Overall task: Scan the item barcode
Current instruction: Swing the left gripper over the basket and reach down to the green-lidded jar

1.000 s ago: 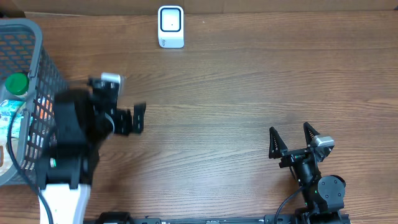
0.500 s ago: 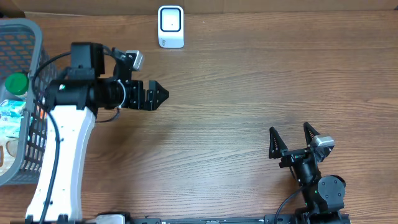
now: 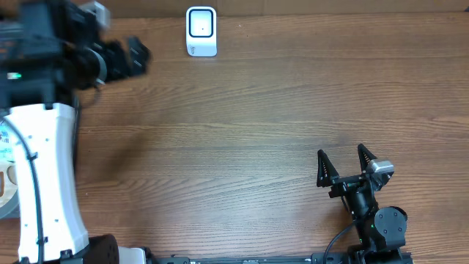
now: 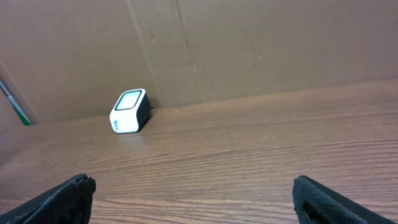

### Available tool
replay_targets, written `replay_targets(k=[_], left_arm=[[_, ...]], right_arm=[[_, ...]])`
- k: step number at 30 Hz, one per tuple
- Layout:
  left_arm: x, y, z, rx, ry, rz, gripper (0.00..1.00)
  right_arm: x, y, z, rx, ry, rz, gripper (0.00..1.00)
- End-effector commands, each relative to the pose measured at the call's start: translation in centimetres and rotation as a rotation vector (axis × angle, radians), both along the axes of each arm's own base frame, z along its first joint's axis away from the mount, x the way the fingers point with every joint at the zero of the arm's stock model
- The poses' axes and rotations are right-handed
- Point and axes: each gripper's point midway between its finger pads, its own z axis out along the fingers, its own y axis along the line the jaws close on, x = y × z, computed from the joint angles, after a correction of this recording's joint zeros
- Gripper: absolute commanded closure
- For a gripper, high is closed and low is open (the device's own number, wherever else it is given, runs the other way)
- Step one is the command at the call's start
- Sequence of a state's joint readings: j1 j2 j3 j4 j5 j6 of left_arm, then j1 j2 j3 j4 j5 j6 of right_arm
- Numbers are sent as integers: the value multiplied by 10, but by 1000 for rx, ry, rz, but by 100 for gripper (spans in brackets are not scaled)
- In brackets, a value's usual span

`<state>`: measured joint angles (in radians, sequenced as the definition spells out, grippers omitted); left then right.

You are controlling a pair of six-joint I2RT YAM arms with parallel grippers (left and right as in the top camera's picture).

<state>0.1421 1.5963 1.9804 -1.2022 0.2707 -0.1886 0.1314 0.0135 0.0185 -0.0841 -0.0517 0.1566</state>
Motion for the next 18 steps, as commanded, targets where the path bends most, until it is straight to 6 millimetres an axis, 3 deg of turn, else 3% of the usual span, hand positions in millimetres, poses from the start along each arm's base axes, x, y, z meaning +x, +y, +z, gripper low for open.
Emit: replay_targets(k=[1, 4, 8, 14, 18], left_arm=[[1, 71, 34, 81, -75, 308, 0], [-4, 107, 51, 61, -131, 441, 0], [-15, 153, 56, 55, -157, 580, 0], [-35, 218, 39, 125, -98, 771, 0], [-33, 249, 20, 160, -53, 805, 0]], right_arm=[[0, -2, -2, 0, -3, -9, 0], [0, -2, -2, 0, -3, -9, 0], [0, -2, -2, 0, -3, -9, 0], [0, -2, -2, 0, -3, -9, 0], [0, -2, -2, 0, -4, -9, 0]])
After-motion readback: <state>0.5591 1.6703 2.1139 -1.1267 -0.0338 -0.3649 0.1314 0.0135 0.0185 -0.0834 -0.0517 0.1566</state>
